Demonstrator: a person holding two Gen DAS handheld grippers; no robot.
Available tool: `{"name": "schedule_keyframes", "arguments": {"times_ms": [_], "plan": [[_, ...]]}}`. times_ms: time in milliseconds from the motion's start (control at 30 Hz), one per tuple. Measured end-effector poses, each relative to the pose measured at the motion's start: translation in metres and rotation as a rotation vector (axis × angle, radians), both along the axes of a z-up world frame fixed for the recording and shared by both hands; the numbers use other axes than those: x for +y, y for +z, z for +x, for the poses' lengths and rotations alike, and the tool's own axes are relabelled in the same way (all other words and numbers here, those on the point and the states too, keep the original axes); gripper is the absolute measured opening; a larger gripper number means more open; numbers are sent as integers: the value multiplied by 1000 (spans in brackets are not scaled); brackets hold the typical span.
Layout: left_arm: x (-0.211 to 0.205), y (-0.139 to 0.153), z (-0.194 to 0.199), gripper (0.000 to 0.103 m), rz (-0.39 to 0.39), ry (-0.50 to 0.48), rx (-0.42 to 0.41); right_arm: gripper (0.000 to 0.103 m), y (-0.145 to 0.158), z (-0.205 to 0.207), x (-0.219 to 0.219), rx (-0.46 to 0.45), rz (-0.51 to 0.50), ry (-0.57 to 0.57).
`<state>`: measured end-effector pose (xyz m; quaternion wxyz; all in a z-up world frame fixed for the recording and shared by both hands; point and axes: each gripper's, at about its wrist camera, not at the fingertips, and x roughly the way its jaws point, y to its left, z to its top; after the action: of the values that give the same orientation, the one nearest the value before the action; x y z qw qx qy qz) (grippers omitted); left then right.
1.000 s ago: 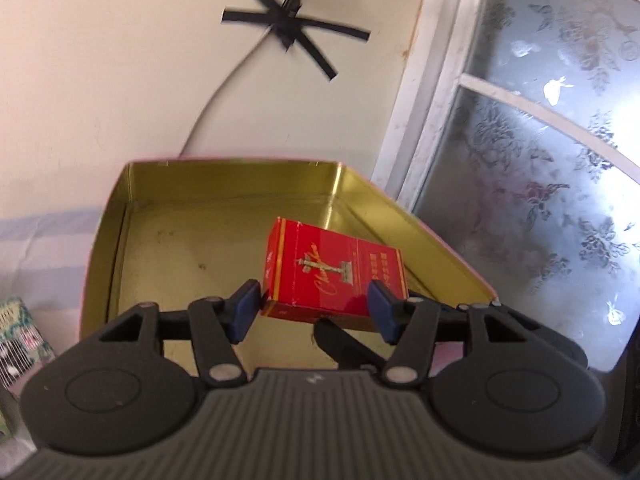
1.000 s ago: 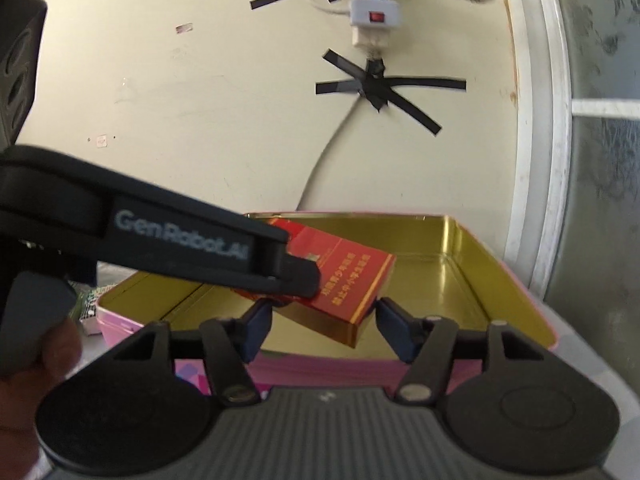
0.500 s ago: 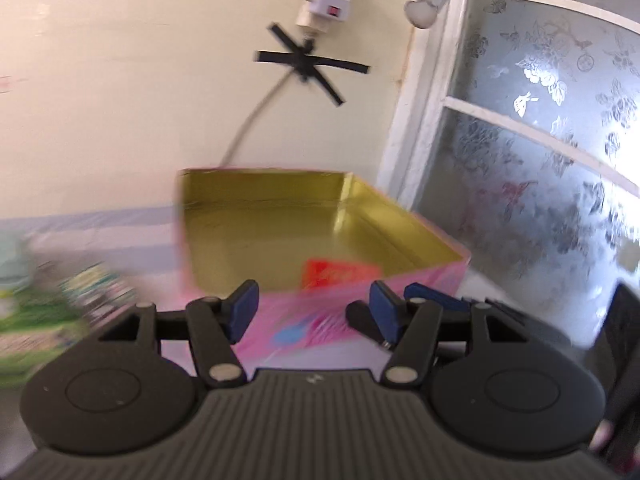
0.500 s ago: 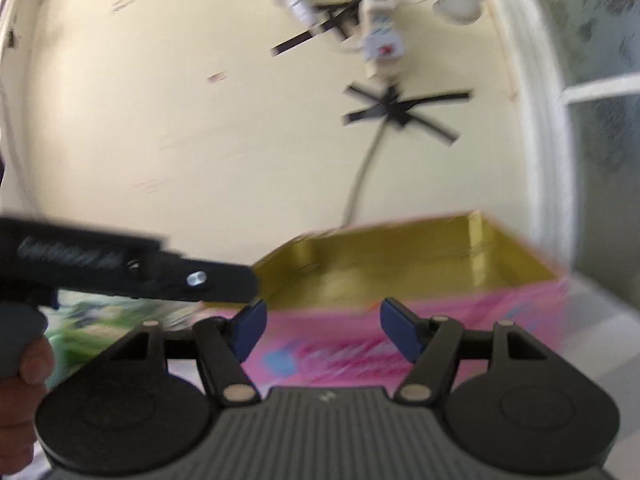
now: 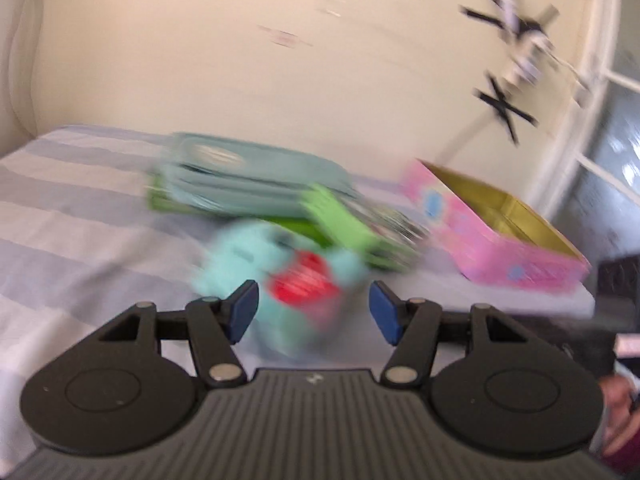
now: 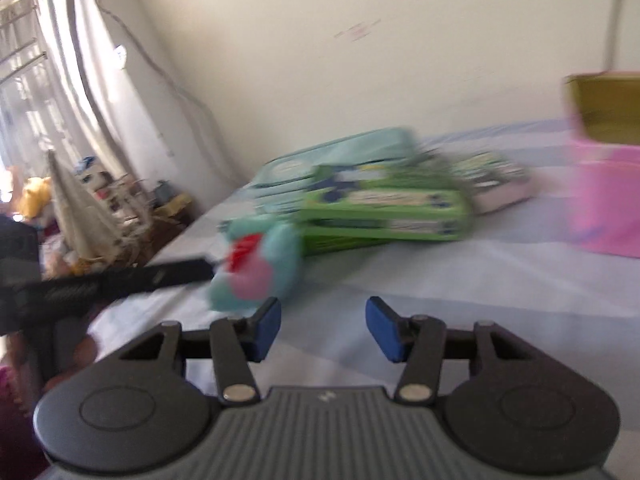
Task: Organize objects
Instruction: 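Move the left gripper to the teal plush bear and grasp it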
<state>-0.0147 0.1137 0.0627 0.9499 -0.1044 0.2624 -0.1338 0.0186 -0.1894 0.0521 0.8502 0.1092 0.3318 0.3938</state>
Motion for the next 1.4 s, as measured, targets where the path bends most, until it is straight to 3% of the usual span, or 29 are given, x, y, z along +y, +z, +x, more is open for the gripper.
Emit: {"name": "schedule_keyframes", "arguments": {"times_ms": [100, 233, 300, 367, 433, 467, 500, 567, 667, 833, 1000, 1133, 1200, 1267, 1333, 1400], "plan": [[25, -1, 23, 63, -39, 2, 0, 50, 1, 2, 33, -13, -30, 32], [42, -11, 50, 65, -123, -65, 38, 53, 2, 5, 64, -30, -63, 57], [42, -17, 62, 76, -152, -96, 63, 61, 3, 8, 76, -36, -79, 50], [40, -25, 68, 79, -152, -97, 78, 67, 0, 15, 86, -30, -88, 48], [37, -32, 73, 77, -169, -113, 110, 65, -6, 23, 93, -4, -93, 48], [35, -34, 71, 72, -166, -102, 110, 51, -8, 25, 94, 13, -93, 58], [31, -34, 66, 67, -147, -91, 97, 50, -9, 24, 93, 27, -83, 71], [22, -32, 54, 67, -121, -93, 81, 49, -6, 19, 84, 11, -80, 67], [7, -33, 31, 67, -149, -128, 95, 49, -7, 5, 53, -3, -74, 59], [-51, -35, 12, 67, -137, -195, 93, 52, -10, -21, -15, 4, -56, 3], [-111, -37, 18, 72, -130, -281, 121, 66, -6, -46, -77, -62, -91, -185], [-147, -38, 20, 80, -57, -285, 112, 68, 0, -59, -128, -119, -123, -382], [-157, -34, 21, 80, -74, -342, 133, 70, 0, -64, -151, -122, -112, -449], [-163, -29, 21, 81, -115, -406, 159, 70, 0, -68, -167, -112, -80, -452], [-166, -24, 17, 81, -70, -381, 115, 74, -1, -71, -167, -108, -66, -423], [-163, -24, 22, 81, -59, -375, 126, 77, -2, -74, -161, -121, -71, -368]]}}
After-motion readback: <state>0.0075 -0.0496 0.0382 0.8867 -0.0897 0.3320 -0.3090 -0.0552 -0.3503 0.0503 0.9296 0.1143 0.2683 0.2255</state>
